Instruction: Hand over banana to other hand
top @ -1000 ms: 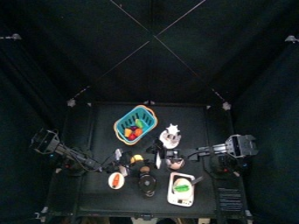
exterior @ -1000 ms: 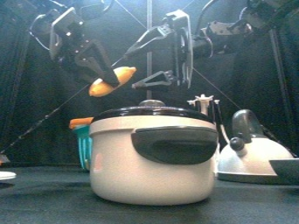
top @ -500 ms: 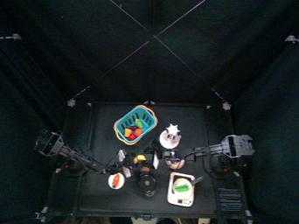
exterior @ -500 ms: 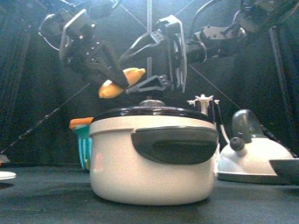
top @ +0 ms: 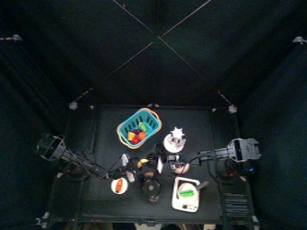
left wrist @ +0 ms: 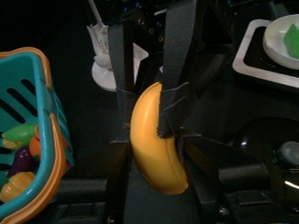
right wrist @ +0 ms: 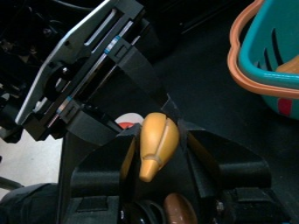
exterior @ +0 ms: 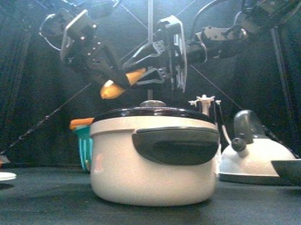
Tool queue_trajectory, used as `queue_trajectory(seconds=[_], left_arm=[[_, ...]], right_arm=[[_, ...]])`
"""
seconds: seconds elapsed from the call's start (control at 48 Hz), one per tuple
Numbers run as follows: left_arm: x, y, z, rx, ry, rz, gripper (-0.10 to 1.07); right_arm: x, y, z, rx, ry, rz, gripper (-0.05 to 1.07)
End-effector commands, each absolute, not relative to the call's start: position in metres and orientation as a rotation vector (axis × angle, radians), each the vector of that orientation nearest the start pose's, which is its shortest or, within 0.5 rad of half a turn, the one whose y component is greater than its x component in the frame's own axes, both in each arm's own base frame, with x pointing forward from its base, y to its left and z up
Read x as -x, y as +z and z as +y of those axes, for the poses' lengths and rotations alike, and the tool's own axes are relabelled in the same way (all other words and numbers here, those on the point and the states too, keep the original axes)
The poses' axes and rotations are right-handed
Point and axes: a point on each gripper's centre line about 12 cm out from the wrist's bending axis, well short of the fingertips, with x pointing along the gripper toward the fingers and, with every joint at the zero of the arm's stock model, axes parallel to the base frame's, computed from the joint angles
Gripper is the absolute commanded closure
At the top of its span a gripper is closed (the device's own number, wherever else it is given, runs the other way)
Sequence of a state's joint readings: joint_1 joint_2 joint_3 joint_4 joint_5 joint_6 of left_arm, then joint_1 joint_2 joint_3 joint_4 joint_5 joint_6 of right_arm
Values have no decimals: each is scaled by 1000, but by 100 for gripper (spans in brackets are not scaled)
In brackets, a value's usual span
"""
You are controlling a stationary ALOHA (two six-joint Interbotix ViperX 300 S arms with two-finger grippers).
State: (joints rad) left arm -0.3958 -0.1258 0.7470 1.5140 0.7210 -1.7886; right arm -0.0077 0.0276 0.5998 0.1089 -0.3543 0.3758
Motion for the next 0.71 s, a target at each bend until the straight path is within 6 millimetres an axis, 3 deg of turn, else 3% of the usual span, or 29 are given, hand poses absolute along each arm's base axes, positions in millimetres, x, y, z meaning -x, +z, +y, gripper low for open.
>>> queue_trajectory(seconds=[0.0, 0.229, 0.688], left_arm=[[-344, 211, -58, -61, 390, 493, 12], [-343, 209, -57, -50, 396, 492, -1], [-333, 212, -52, -51, 401, 483, -2]], right_arm=[[-427, 231, -8, -472, -102, 216, 45], [-426, 229, -9, -473, -105, 220, 45], [-421, 223, -12, -478, -119, 238, 45]])
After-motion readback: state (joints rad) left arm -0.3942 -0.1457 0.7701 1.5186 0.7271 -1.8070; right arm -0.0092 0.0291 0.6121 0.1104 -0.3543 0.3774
